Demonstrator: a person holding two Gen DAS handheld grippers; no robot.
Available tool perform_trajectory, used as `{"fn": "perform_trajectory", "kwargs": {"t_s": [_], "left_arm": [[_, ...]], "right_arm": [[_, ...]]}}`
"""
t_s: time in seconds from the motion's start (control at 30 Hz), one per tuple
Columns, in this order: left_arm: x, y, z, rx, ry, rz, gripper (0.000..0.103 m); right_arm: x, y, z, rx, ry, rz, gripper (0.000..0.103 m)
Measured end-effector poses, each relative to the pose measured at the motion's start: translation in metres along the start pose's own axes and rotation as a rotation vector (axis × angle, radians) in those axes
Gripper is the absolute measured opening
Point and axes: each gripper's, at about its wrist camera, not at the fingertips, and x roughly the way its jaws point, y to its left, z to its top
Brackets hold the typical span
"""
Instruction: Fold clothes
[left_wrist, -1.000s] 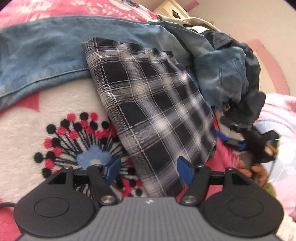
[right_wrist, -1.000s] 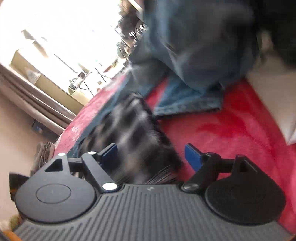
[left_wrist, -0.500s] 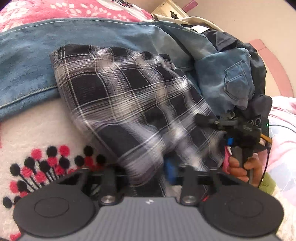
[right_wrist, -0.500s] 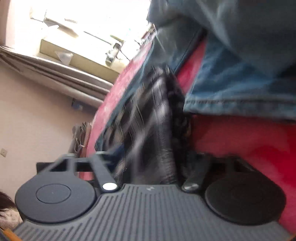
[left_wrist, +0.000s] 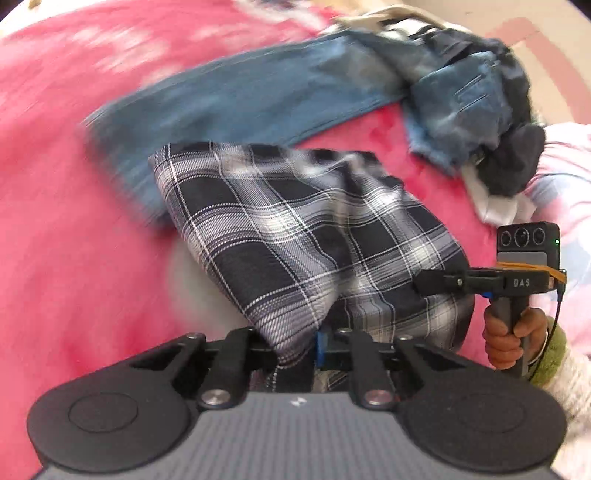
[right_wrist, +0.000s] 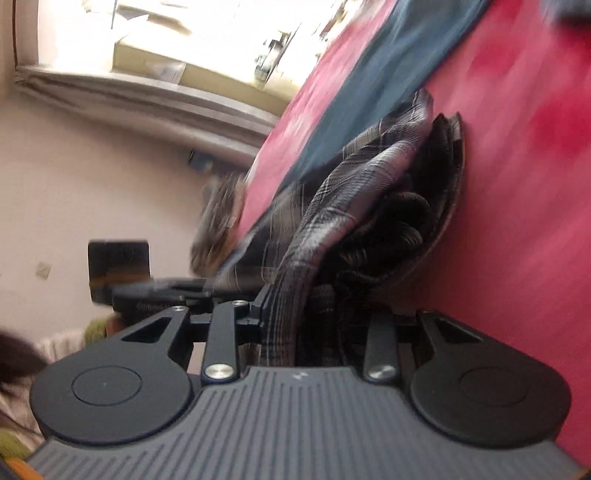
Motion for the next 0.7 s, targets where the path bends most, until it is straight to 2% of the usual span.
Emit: {"fn": "perform_trajectory", "kwargs": {"t_s": [0.1,0.17,0.23,0.3,0.43,0.53,0.6,0.7], "left_arm": [[-0.016,0.036,-0.045,-0.098,0.023,0.027,0.018],[-0.018,0.057,-0.070,-0.139,0.011,0.013,0.025],[-0.017,0.076,-0.089,-0.230,-0.035,-0.039,0.037],[-0.019,0.084,-0.102,-0.249,-0.084,-0.085,0.042],[-0.024,0.081,-0.120,-0.189,-0.125,-0.176,0.062],[-0.017,0.081,-0.129,-0.148,-0.132,-0.217,0.066],[-0.008,0.084,-0.133,-0.150,-0.127,-0.244,0.066],[-0.002,0.091,-0.134,-0.167,-0.132,-0.276,0.066]], "right_arm": [[0.044,0.016,-0.031,0.004,0.068,0.027,0.030],[0.069,0.024,-0.041,-0.007,0.109,0.030,0.034],[0.085,0.025,-0.039,0.007,0.157,-0.017,0.037],[0.081,0.035,-0.031,-0.004,0.197,-0.066,0.041],[0.046,0.068,-0.025,-0.112,0.286,-0.202,0.059],[0.029,0.076,-0.029,-0.110,0.362,-0.310,0.070],[0.020,0.073,-0.038,-0.093,0.339,-0.359,0.070],[0.016,0.068,-0.041,-0.068,0.221,-0.338,0.071]]}}
